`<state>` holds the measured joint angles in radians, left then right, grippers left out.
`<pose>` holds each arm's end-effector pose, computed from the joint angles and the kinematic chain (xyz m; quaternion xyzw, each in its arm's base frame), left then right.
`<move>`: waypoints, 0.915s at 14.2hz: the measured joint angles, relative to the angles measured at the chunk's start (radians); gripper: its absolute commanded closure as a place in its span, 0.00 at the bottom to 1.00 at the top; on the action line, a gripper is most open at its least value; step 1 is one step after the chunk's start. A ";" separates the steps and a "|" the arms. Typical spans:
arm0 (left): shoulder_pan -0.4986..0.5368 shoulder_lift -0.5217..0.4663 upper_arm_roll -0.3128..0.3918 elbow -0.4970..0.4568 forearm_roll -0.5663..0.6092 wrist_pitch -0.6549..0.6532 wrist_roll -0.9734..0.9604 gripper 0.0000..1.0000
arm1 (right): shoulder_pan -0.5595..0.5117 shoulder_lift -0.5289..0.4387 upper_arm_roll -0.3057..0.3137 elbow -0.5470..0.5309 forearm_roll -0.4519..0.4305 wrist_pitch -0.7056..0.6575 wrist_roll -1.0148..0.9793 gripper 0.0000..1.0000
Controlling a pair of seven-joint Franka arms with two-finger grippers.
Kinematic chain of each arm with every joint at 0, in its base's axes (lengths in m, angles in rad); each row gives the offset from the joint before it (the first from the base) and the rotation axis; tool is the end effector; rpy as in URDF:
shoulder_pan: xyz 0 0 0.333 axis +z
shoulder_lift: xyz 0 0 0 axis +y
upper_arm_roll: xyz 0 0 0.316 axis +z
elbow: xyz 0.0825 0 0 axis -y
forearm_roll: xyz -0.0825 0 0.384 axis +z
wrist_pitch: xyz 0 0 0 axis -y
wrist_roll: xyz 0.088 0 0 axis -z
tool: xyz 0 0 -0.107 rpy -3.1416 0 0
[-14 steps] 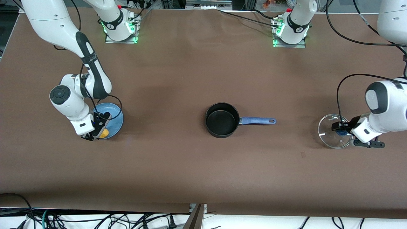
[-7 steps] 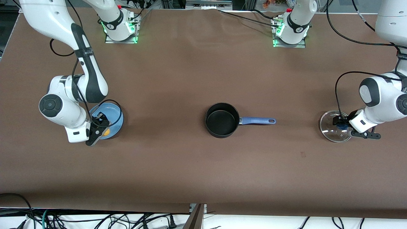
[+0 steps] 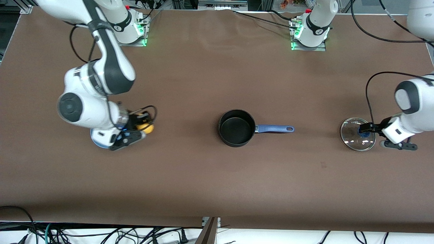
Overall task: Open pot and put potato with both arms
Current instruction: 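Carry the potato over the pot with the right gripper while the left gripper withdraws, then open the right gripper to drop the potato into the pot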
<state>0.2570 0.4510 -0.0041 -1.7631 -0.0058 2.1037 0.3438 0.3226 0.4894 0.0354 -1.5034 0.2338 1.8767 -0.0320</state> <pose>0.6239 0.1612 0.3011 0.9975 -0.0436 -0.0518 0.0194 0.6333 0.2518 0.3770 -0.9801 -0.1497 0.0759 0.1065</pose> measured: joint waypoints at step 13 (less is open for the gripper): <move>-0.168 -0.268 -0.002 0.303 0.000 -0.576 -0.330 0.00 | 0.430 0.247 0.021 0.136 0.004 0.478 0.951 0.00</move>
<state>0.0892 0.1835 -0.0064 -1.4604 -0.0061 1.5281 0.0143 0.7526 0.7361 0.0561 -1.3675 0.2379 2.3546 0.9190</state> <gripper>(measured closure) 0.000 0.172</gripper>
